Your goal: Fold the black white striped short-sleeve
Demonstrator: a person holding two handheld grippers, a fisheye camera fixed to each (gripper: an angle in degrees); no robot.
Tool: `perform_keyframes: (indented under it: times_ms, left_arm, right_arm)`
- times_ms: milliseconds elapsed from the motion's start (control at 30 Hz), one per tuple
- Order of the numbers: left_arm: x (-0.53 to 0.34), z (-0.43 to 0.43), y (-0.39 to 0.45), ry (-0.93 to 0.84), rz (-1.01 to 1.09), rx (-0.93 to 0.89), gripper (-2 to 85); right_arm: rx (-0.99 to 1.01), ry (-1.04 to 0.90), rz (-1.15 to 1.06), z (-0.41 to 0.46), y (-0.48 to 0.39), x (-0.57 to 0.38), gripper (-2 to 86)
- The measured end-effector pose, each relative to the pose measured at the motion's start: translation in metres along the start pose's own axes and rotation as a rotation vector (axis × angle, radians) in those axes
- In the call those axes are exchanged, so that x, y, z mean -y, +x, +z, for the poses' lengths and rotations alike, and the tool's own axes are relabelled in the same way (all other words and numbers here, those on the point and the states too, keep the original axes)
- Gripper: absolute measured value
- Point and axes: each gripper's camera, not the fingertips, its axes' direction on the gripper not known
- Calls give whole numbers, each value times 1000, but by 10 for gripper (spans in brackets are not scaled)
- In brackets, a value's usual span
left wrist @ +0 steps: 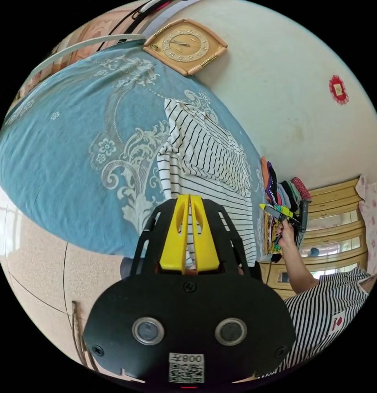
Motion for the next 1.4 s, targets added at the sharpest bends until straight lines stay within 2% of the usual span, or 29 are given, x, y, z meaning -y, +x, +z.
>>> perform_keyframes:
  times_ms: [200,633,800,1167,1400]
  left_arm:
    - [-53,-31,11,-41,-17,-16,11]
    - [-128,-38,61,-198,23,-49,69]
    - [-145,-30,77,-279,23,5,80]
    - [-172,-2,79,-461,-119,164,101]
    - [-176,2,89,-497,-118,248,89]
  right_arm:
    - [-20,-115,64,-6,38,-122,1]
    - [24,-31,223,-42,126,-300,11]
    - [64,-46,232,-38,145,-329,29]
    - [46,-111,183,-24,152,-366,57]
    - [7,-125,206,-24,158,-387,55]
